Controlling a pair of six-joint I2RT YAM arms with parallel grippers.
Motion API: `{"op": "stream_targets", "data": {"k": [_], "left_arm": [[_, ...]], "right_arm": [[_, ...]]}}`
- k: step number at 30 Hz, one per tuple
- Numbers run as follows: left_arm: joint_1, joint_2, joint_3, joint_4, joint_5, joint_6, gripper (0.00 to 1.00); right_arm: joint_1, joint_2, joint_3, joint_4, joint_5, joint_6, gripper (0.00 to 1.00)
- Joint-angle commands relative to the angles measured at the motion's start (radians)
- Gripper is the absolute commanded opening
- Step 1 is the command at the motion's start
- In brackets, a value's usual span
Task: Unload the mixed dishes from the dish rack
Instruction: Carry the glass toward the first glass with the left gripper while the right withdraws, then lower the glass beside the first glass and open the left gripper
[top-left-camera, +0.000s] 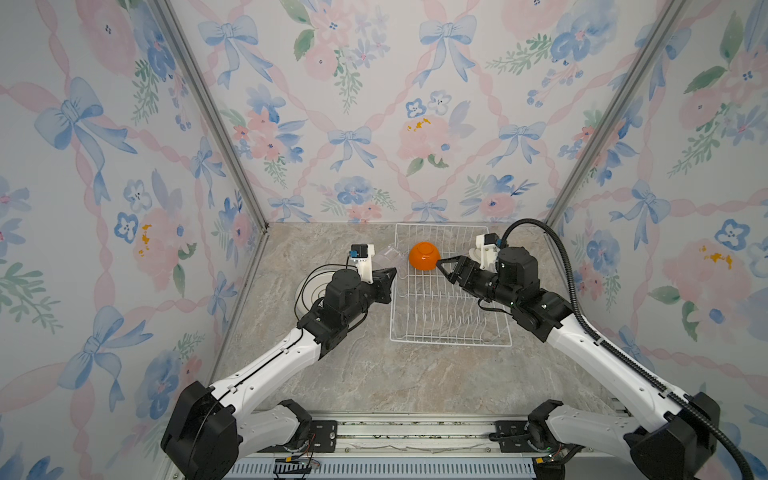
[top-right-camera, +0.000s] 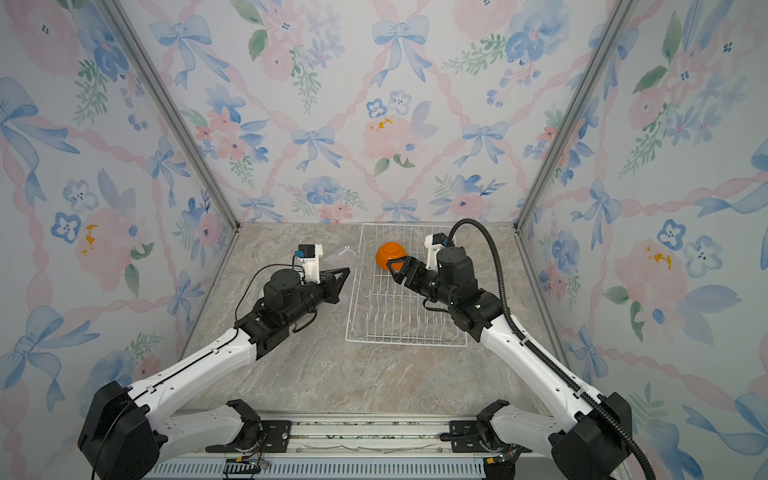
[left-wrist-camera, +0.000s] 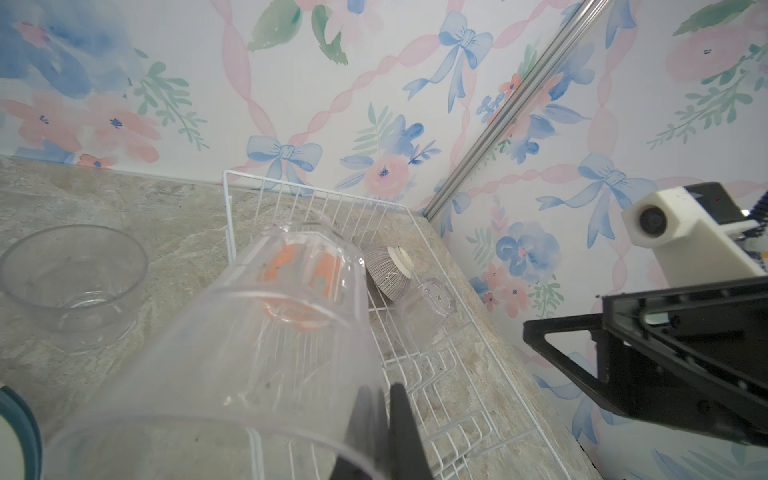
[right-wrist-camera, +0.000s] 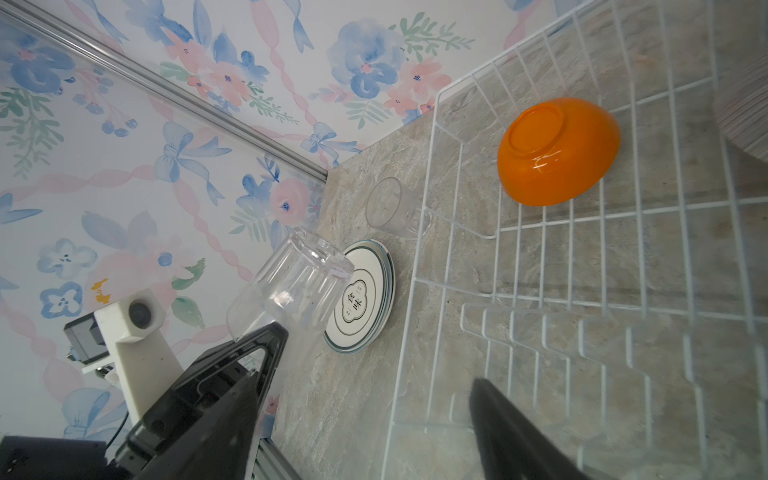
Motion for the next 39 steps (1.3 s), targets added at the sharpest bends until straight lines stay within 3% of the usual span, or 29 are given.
{"op": "stream_targets", "data": {"k": [1,6,11,13,22,29,33,39], "left_arm": [[0.058,-0.024,0.002,-0.011,0.004,0.013,0.0],[0.165,-0.044,-0.027,-0.041,0.003,0.014,0.0],[0.23,-0.011,0.013,-0.152,-0.081,0.094,0.0],[0.245,0.017,0.042,-0.196,-0.127,0.129,0.0],[0.38,0.212,0.189,-0.317,-0.136,0.243,0.0],[0.383,0.408,0.439,-0.498,-0.218,0.358,0.0],[0.385,0.533,0.604,-0.642,-0.208,0.392,0.0],[0.384,0.581,0.652,-0.676,-0.17,0.41,0.0]], "right_arm": [[0.007,-0.045,-0.014,-0.125,0.186,-0.074,0.83],[0.007,-0.097,-0.04,-0.209,0.306,-0.12,0.84],[0.007,-0.135,-0.079,-0.269,0.354,-0.136,0.84],[0.008,-0.143,-0.086,-0.293,0.372,-0.146,0.84],[0.009,-0.206,-0.092,-0.375,0.446,-0.185,0.85],[0.008,-0.241,-0.084,-0.438,0.45,-0.215,0.85],[0.009,-0.252,-0.098,-0.446,0.444,-0.206,0.85],[0.008,-0.258,-0.103,-0.454,0.435,-0.205,0.85]]}}
